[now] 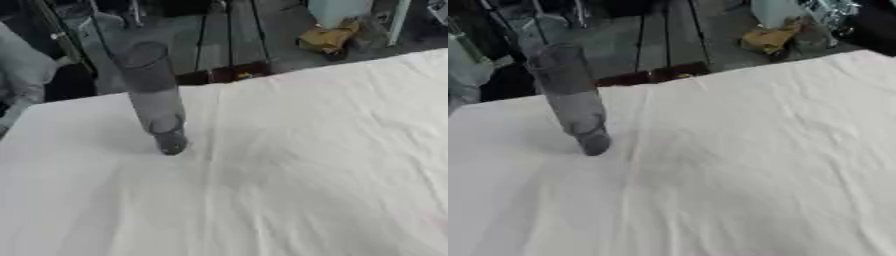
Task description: Arrange flowers into the vase.
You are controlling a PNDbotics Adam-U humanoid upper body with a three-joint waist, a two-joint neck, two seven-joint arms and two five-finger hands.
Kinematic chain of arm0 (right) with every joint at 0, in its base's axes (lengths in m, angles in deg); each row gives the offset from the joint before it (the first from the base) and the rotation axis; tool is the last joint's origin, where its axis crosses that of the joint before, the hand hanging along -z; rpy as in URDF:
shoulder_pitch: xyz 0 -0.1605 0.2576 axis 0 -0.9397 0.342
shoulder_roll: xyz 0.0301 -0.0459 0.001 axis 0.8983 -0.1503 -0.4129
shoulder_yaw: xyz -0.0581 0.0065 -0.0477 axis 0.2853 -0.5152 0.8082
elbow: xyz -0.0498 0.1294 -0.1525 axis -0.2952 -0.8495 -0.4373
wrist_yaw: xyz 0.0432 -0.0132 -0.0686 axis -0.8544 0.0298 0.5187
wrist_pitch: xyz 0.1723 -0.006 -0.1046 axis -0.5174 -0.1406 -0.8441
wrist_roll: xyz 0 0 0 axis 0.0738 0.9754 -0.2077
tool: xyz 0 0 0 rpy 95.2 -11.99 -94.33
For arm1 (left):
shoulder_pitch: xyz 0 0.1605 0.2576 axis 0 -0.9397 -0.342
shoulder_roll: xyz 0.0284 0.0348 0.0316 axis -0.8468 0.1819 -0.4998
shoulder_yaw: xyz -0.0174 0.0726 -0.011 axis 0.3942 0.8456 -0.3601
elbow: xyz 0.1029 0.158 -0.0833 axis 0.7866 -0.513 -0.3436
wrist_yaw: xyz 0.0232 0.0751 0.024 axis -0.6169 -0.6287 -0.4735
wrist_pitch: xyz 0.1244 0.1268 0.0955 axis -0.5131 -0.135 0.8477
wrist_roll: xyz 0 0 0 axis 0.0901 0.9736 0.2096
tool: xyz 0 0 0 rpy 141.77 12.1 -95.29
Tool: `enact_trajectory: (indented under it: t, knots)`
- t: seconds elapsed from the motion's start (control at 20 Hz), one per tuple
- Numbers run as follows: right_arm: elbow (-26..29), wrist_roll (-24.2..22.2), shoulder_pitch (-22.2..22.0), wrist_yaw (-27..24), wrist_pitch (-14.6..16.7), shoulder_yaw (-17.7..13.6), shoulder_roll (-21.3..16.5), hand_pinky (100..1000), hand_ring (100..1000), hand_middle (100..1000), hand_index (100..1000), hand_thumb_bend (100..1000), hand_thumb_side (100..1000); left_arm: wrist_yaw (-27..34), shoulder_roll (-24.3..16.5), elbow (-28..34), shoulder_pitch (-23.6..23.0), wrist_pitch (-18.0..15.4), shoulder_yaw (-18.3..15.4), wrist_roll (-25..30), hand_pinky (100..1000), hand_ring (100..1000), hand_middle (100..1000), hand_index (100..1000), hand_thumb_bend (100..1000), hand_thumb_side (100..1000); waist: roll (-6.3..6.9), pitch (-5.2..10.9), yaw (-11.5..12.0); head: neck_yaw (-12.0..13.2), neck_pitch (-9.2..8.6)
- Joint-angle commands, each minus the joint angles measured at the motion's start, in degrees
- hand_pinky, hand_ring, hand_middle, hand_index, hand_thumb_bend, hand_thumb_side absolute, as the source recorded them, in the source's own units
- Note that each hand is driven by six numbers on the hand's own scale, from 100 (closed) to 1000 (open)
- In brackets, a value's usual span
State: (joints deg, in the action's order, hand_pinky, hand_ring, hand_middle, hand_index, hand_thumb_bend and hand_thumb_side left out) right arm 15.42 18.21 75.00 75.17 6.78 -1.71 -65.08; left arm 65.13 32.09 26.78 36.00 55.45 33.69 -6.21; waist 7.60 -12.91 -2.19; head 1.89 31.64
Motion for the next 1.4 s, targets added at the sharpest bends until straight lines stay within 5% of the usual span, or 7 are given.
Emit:
enact_trajectory:
  t: [0.05,0.25,0.9,1.4]
  knots:
    - [1.0,0.3,1.5,-0.6,0.2,-0.1,-1.5,830,922,876,867,157,1000,1.2,-0.7,-0.4,2.0,-2.7,0.5,-2.9,100,100,100,100,100,566,-0.34,0.52,-0.4,1.0,-1.79]
    - [0.9,0.5,2.6,-0.7,0.7,0.1,-1.9,830,922,876,866,156,1000,1.5,0.0,-2.0,4.8,-6.6,-1.7,-6.8,100,100,100,100,100,571,-0.15,-0.95,-1.2,2.7,-3.80]
    - [1.3,1.4,3.7,-0.9,1.1,-0.1,-3.2,828,919,873,865,160,1000,0.1,0.0,-4.4,6.7,-19.2,0.4,-15.2,100,100,100,100,100,576,0.13,-3.41,-2.7,5.0,-7.32]
    - [1.1,1.6,4.7,-0.7,1.1,-0.2,-3.2,827,919,873,865,162,1000,-1.7,0.4,-6.3,7.3,-22.3,0.4,-14.8,100,100,100,100,100,580,0.67,-4.62,-3.7,5.3,-8.98]
